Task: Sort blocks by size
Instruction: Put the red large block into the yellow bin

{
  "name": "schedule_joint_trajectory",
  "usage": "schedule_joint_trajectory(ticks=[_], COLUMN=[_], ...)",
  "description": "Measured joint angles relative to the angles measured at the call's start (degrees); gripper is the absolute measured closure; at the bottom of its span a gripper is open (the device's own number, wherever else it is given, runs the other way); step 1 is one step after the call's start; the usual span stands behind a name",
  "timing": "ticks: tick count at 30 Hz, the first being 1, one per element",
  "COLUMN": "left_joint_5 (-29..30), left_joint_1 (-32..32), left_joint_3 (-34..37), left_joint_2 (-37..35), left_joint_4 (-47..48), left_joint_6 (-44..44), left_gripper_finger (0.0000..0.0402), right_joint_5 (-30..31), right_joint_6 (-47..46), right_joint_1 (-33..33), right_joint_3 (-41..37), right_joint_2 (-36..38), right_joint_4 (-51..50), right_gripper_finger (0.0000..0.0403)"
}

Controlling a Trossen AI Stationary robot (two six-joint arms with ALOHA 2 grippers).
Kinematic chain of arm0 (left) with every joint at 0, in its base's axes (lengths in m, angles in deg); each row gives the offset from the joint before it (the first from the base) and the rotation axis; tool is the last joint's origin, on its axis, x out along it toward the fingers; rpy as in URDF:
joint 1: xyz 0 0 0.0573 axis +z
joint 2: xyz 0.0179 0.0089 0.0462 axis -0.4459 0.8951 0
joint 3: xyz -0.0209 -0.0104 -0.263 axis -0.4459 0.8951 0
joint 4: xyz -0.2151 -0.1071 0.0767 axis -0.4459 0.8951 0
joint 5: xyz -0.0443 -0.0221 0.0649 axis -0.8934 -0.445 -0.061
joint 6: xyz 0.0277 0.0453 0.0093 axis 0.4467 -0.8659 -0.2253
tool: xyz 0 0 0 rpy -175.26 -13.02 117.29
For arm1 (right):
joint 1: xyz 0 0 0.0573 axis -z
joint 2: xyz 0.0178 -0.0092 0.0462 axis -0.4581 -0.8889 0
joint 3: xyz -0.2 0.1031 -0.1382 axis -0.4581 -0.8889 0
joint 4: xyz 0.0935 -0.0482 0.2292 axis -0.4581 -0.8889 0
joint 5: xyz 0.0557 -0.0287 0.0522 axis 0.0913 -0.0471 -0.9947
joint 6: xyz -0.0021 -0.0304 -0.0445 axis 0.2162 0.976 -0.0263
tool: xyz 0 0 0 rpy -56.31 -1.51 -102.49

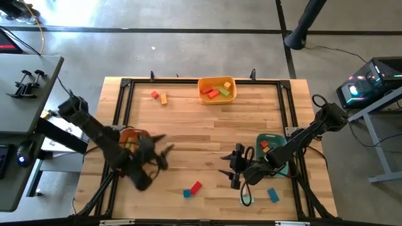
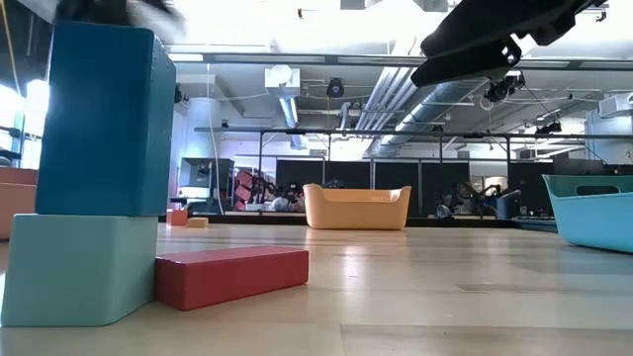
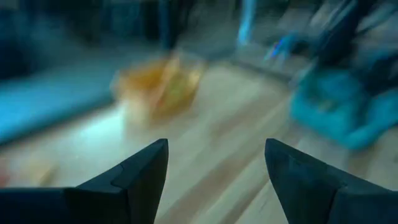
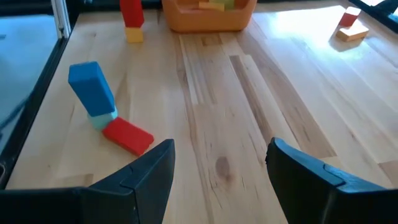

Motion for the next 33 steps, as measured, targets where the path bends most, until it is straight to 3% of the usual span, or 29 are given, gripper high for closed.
schedule_joint_trajectory(ticks=[1,3,6,8,10,12,18,22,25,30,33], left_joint_5=[3.5,3.3,-8.7,-20.5,-32.9,-40.0,-44.4,-44.0,-45.7,-44.1,-40.6], left_joint_1=[-0.9,-1.6,-1.2,-0.4,0.7,1.5,4.5,8.1,9.5,4.4,1.6], left_joint_3=[0.0,0.0,0.0,0.0,0.0,0.1,0.0,0.0,-0.1,-6.2,-11.1], left_joint_2=[0.9,2.9,6.9,9.6,11.8,13.9,20.0,22.3,21.8,20.7,20.9], left_joint_4=[-9.0,-27.3,-50.6,-62.0,-69.3,-75.1,-97.3,-97.2,-92.3,-69.5,-51.0], left_joint_6=[-9.0,-30.5,-56.1,-65.5,-69.6,-70.8,-70.7,-63.0,-64.7,-78.0,-77.3], left_gripper_finger=[0.0149,0.0149,0.0149,0.0149,0.0149,0.0149,0.0149,0.0149,0.0149,0.0149,0.0149], right_joint_5=[0.4,0.7,0.8,0.8,0.8,0.8,0.8,0.8,0.4,0.0,0.0], right_joint_6=[0.1,0.5,1.8,2.5,3.3,3.7,4.7,4.9,5.0,5.0,4.9], right_joint_1=[0.0,0.0,0.0,0.0,0.0,0.0,0.0,0.0,0.0,0.0,0.0], right_joint_3=[0.0,0.0,0.0,0.0,0.0,0.0,0.0,0.0,0.0,0.0,0.0], right_joint_2=[0.0,0.0,0.0,0.0,0.0,0.0,0.0,0.0,0.0,0.0,0.0], right_joint_4=[0.6,1.4,2.7,3.2,4.1,4.9,5.0,5.0,5.0,4.9,4.5], right_gripper_finger=[0.016,0.016,0.016,0.016,0.016,0.016,0.016,0.016,0.016,0.016,0.016])
